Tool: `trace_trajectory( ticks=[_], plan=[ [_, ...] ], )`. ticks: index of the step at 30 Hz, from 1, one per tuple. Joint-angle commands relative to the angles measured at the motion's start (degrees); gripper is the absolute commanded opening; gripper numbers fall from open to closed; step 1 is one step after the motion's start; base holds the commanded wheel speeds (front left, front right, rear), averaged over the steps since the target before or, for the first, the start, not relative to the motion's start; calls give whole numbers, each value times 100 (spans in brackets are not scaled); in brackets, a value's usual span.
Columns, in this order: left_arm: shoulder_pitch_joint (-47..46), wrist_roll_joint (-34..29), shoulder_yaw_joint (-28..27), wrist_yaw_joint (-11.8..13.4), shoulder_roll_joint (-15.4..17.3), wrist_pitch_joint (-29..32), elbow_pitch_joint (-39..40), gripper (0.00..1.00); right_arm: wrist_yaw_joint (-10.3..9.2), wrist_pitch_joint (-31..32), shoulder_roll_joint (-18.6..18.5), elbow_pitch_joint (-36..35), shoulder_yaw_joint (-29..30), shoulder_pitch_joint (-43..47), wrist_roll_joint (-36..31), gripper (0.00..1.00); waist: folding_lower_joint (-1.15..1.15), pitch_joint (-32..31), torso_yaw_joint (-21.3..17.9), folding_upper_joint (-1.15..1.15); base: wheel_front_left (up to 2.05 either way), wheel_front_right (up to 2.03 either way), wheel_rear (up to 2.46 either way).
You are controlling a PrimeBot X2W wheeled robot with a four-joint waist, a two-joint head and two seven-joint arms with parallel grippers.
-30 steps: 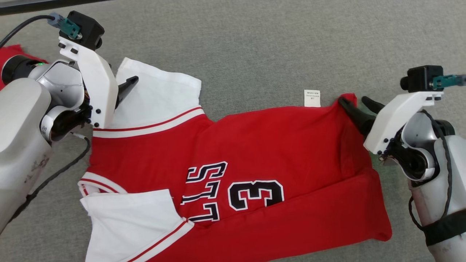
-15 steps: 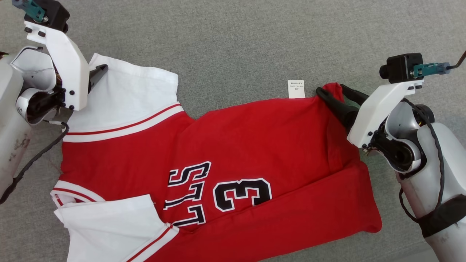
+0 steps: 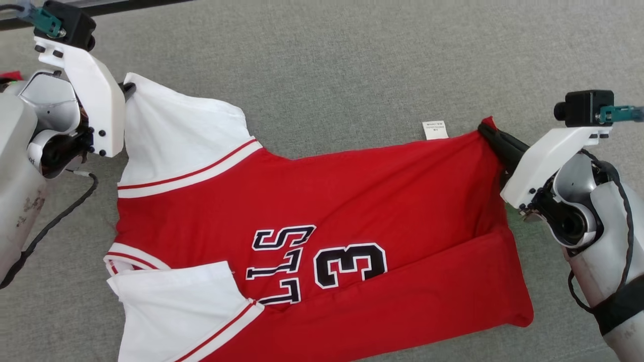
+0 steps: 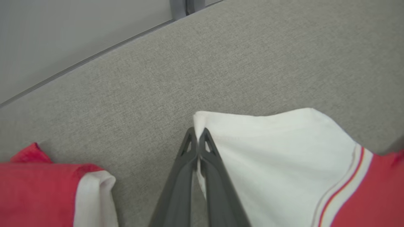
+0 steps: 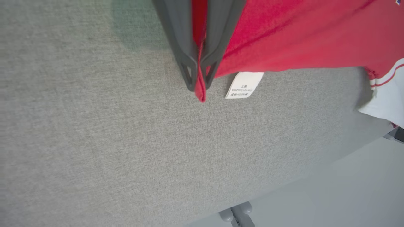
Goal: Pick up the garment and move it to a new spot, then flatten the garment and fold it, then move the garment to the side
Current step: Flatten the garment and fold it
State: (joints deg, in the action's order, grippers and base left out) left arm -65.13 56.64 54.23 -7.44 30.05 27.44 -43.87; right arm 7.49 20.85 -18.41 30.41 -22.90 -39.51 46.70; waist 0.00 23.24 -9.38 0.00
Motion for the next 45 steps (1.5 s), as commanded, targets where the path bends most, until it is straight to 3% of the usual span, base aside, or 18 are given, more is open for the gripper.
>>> trace_trajectory(
  ticks=[1, 13, 21, 28, 37, 45],
  plan=[
    [59, 62, 16, 0, 75, -48, -43, 0, 0, -103, -35, 93, 27, 100, 35, 0, 0, -162, 110, 0, 0, 0, 0],
    [533, 590, 279, 0, 295, -88, 422, 0, 0, -260, -245, 407, -424, 369, 181, 0, 0, -1066, 354, 0, 0, 0, 0],
    [1231, 1520, 430, -1, 729, 690, 1273, 0, 0, -1, -572, 576, -936, 630, 476, 0, 0, -1711, 475, 0, 0, 0, 0],
    [1757, 2138, 613, -1, 1104, 1494, 1976, 0, 0, 96, -833, 747, -1202, 732, 679, 0, 0, -1896, 552, 0, 0, 0, 0],
    [2317, 2946, 806, 423, 1482, 2522, 3147, 0, 0, 164, -1051, 898, -1772, 486, 935, 0, 0, -1878, 625, 0, 0, 0, 0],
    [2534, 3149, 882, 701, 1704, 2775, 3665, 0, 0, 250, -1354, 768, -2287, 236, 1111, 0, 0, -1845, 620, 0, 0, 0, 0]
  ],
)
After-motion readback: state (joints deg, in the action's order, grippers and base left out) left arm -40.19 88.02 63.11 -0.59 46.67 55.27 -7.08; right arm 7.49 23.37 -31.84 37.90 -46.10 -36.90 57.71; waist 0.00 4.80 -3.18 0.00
